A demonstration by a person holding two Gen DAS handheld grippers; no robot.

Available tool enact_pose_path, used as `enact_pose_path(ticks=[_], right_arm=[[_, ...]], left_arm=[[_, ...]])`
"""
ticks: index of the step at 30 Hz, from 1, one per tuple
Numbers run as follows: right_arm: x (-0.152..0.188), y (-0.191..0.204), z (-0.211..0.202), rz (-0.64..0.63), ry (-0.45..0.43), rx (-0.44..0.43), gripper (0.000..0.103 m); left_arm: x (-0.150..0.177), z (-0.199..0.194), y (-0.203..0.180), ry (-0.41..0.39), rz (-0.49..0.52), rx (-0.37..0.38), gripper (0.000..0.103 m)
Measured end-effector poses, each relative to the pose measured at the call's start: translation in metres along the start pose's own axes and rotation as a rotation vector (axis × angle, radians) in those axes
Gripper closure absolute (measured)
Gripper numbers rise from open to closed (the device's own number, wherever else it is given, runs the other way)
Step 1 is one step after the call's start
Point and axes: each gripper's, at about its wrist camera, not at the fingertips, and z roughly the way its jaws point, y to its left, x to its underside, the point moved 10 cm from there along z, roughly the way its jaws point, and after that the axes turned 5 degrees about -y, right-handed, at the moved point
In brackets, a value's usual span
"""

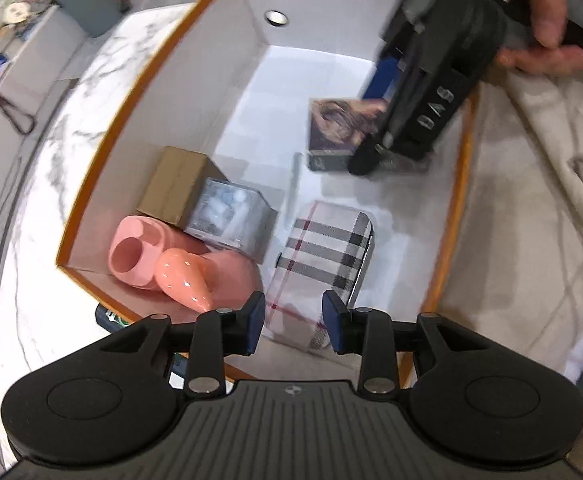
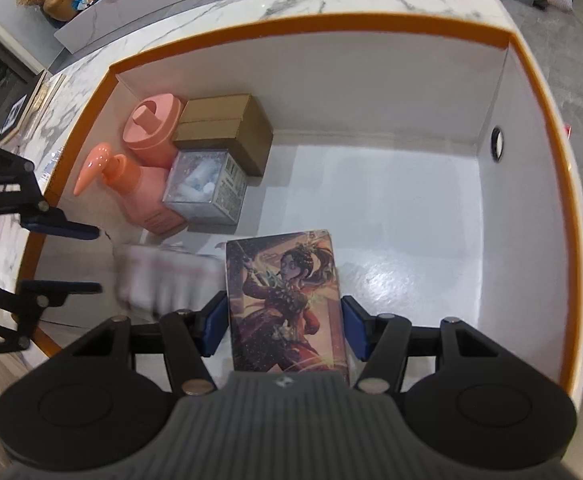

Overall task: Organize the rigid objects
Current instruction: 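Release the card box into the orange box with the right tool while the left tool returns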

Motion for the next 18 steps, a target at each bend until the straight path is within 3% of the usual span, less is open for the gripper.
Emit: enact_pose_path(ticks=[5, 13, 18], right_arm=[[0.004, 0.002, 0.008, 0.032, 0.042, 0.015, 0.044], [0.006, 0.005, 0.021, 0.083, 0.120, 0.060, 0.044], [0.004, 0.008, 0.023, 0.071, 0.137, 0.084, 0.044]], left_arm=[[0.002, -0.012, 0.016, -0.079, -0.149, -0.071, 0.062], [0.008, -0.064, 0.049, -0.367, -0.459, -0.171, 0.062], [0.025, -0.072, 0.069, -0.447, -0.625, -0.186, 0.062]])
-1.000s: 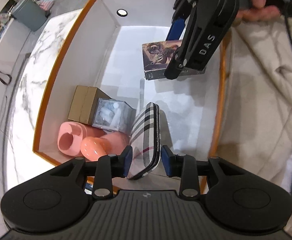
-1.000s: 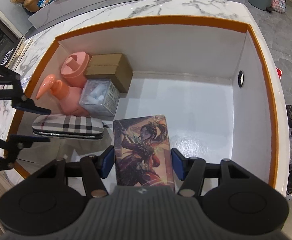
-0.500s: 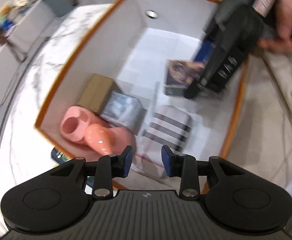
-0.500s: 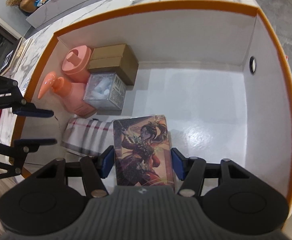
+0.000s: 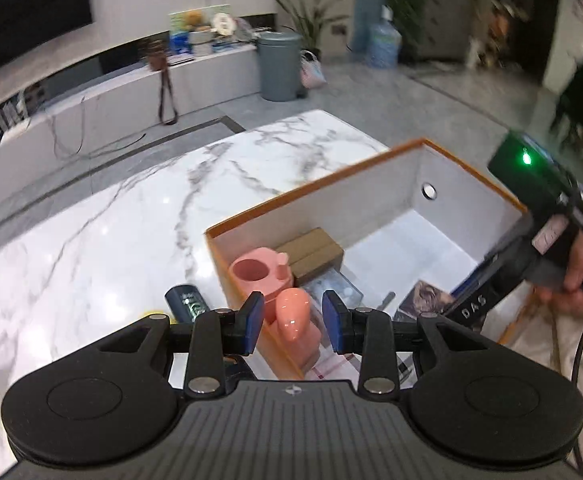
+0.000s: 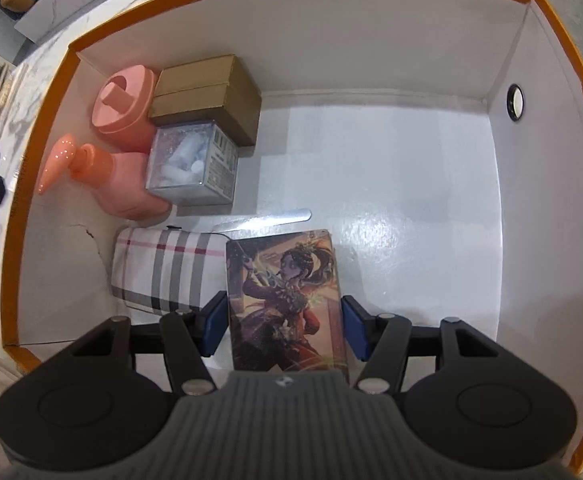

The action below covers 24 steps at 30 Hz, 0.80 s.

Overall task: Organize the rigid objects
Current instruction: 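Release the card box into the orange box with the right tool while the left tool returns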

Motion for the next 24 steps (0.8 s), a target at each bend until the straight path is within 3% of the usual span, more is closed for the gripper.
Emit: enact_pose_path(ticks=[4, 8, 10, 16, 18, 20, 24], right_arm=[[0.001, 0.006, 0.004, 0.017, 0.030, 0.009, 0.044], [0.001, 0.019, 0.009, 0.025, 0.052, -0.009, 0.044], [-0.001, 0.024, 0.009, 0.008, 0.048, -0.003, 0.044], [-0.009, 0.032, -0.003, -0.197, 0.023, 0.038, 0.044], [-0.013, 0.027, -0.004, -0.244, 0.029, 0.083, 0.044], [-0.021, 0.018, -0.004, -0.230, 0.024, 0.138, 0.044], [-0.050, -0.003, -0.003, -0.106, -0.023, 0.165, 0.044]], left_arm=[[0.009, 0.006, 0.019, -0.027, -0.095, -0.039, 0.062], [0.016, 0.009, 0.035, -0.068, -0.209, -0.013, 0.062], [0.019, 0.006, 0.039, -0.092, -0.224, -0.005, 0.061], [0.021, 0.000, 0.041, -0.146, -0.205, -0.006, 0.061], [0.023, -0.001, 0.041, -0.144, -0.214, -0.012, 0.061], [0.023, -0.001, 0.043, -0.143, -0.225, -0.007, 0.061], [0.027, 0.001, 0.052, -0.144, -0.264, -0.025, 0.061]])
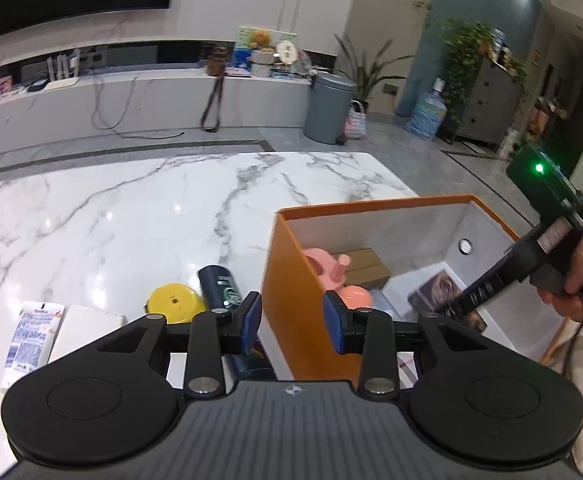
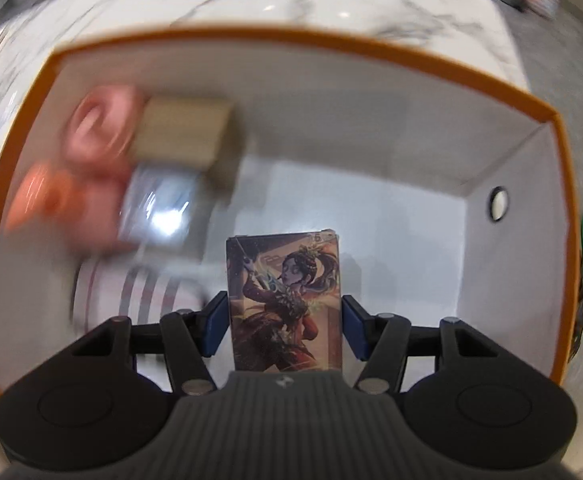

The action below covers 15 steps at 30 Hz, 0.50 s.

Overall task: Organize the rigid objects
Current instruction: 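Release the card box into the orange box with the right tool while the left tool returns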

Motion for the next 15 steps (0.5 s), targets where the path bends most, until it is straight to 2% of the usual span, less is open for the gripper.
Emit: enact_pose_path(ticks=[7, 15], right_arm=[[-0.042, -0.016, 0.012, 0.140, -0.113, 0.015, 0.044], [-0.052, -0.007, 0.028, 0.167, -0.151, -0.069, 0.043]], left_arm=[[0.001, 0.007, 0.026, 0.008, -0.090, -0.052, 0.061], [0.006, 0.010, 0.034, 0.022, -0.100, -0.078, 0.061]])
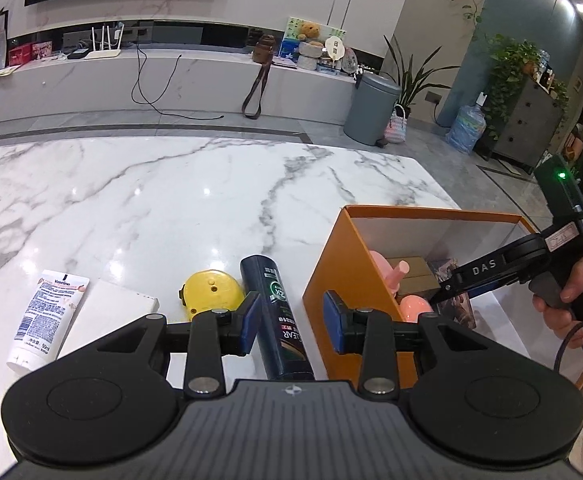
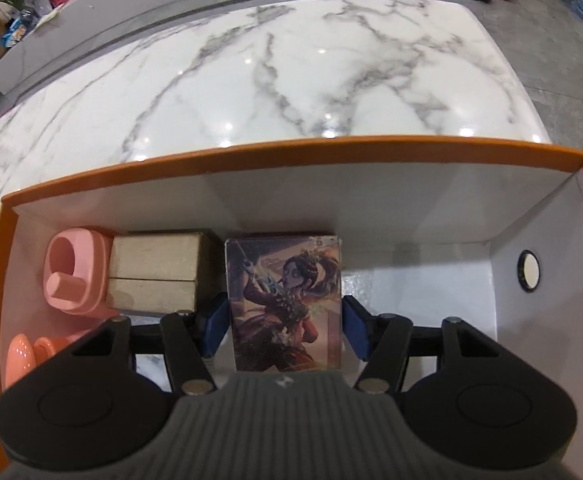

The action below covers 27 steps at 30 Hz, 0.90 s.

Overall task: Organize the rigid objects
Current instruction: 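Release the card box into the orange box with the right tool while the left tool returns, then move the left tool to the white box while the right tool moves to the yellow tape measure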

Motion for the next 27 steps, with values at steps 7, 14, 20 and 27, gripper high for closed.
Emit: enact_pose_path(ticks=[7, 14, 20, 27], right_arm=[[0.006, -0.001, -0.010, 0.017, 0.001, -0.036, 0.045], [0.014, -0.002, -0.005, 0.047, 0.000, -0.049, 0.062], [0.014, 0.003, -0.016, 0.007, -0.022, -0.021, 0.066], [-0.001, 0.042, -0.077, -0.119, -0.205, -0.051, 0.066]], left_arm=[[0.001, -0.001, 0.001, 0.004, 0.008, -0.017, 0.061], [0.000, -0.002, 0.004, 0.008, 0.017, -0.038, 0.061], [-0.005, -0.011, 0.005, 0.014, 0.033, -0.041, 0.061], [-0.010, -0.036, 0.032, 0.030, 0.049, -0.132, 0.061]])
